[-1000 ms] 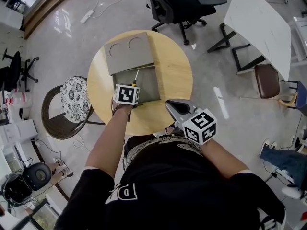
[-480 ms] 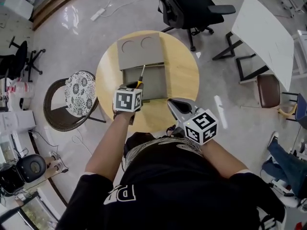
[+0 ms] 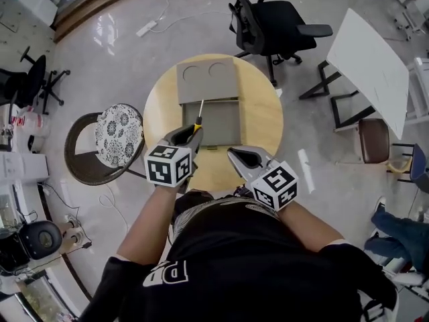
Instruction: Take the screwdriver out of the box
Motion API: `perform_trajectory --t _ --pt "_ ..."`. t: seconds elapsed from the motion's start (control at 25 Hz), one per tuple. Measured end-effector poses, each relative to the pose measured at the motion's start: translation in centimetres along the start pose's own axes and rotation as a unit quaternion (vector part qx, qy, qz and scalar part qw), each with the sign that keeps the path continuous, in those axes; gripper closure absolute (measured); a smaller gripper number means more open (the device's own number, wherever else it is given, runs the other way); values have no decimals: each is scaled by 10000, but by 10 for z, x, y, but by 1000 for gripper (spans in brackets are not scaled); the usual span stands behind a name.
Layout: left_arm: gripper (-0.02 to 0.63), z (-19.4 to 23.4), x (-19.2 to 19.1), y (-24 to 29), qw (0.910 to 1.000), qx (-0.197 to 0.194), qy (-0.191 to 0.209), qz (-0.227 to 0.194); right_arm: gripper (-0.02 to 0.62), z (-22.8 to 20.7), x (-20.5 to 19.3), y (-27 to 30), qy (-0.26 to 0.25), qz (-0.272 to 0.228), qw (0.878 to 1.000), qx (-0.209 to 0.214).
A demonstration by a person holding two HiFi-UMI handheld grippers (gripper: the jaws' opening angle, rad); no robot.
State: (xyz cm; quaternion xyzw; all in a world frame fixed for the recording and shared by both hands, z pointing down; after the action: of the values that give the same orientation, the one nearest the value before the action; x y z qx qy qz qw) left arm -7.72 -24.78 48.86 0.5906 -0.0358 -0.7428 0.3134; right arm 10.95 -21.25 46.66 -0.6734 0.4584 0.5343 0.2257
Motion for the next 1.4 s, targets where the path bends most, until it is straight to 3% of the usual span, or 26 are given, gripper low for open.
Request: perform_trajectory --t 0.36,0.56,1.0,1.4 --pt "471 11 31 -43 9972 -503 -98 -542 595 16 17 16 -113 -202 9987 -443" --pt "470 18 37 -57 9948 -693 -155 -728 595 23 26 22 63 -427 9974 -578" --pt "470 21 37 -86 9900 -1055 -218 -906 595 39 41 30 -70 -627 9948 -797" --pt "469 15 35 -100 9875 -1219 -184 -986 595 44 30 28 -11 -580 9943 -889"
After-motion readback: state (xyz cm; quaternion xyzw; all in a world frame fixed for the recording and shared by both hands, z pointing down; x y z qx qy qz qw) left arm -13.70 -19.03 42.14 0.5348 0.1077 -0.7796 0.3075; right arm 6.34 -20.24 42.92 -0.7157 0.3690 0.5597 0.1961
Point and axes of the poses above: the fingertips, and each gripper's own axes: y forward along the fingers, z to its left, x out of its top, the point moved 7 cm from there along -y, backward along the fingers, and after that the axes turned 12 degrees about -z, right-handed, at the moved point
